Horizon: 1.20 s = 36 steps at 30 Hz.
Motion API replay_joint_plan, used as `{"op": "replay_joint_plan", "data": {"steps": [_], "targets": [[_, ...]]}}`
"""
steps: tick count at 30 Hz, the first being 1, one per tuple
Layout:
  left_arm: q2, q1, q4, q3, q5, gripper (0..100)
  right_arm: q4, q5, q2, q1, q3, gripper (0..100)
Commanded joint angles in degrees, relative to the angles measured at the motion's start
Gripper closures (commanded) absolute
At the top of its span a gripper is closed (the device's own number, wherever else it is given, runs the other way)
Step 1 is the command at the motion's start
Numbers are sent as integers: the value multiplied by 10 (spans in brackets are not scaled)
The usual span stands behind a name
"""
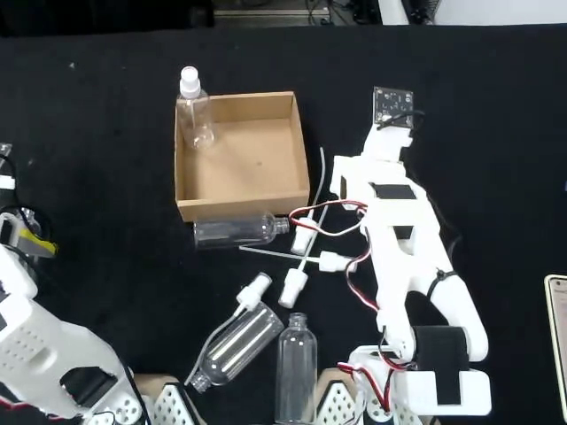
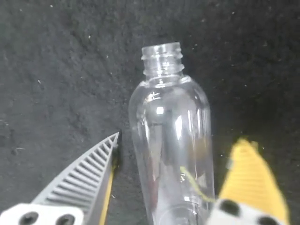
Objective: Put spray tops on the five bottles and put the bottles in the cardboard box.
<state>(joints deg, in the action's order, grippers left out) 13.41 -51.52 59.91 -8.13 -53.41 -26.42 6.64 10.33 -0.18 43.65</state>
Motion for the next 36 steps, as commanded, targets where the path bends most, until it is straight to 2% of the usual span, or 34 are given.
{"op": "replay_joint_plan", "data": {"steps": [1, 5, 9, 13, 17, 19, 23, 29, 34, 36], "targets": [[-10, 29, 10, -29, -4, 767, 11, 0, 34, 10, -5, 787], [-23, 55, 88, -28, -2, 810, 11, 0, 34, 10, -4, 787], [-75, 49, 149, -22, -5, 823, 11, 0, 34, 10, -4, 787], [-120, -6, 135, -31, -47, 819, 11, 0, 34, 10, -4, 787], [-105, -61, 118, -55, -97, 816, 11, 0, 34, 10, -5, 787], [-92, -77, 112, -63, -104, 775, 11, 0, 34, 10, -6, 787], [-79, -85, 110, -60, -105, 635, 11, 0, 34, 10, -4, 787], [-72, -64, 81, -57, -120, 646, 11, 0, 34, 10, -4, 787], [-74, -73, 41, -80, -122, 646, 10, 0, 34, 10, -4, 787], [-78, -80, 42, -95, -159, 646, 11, 0, 34, 10, -4, 787]]}}
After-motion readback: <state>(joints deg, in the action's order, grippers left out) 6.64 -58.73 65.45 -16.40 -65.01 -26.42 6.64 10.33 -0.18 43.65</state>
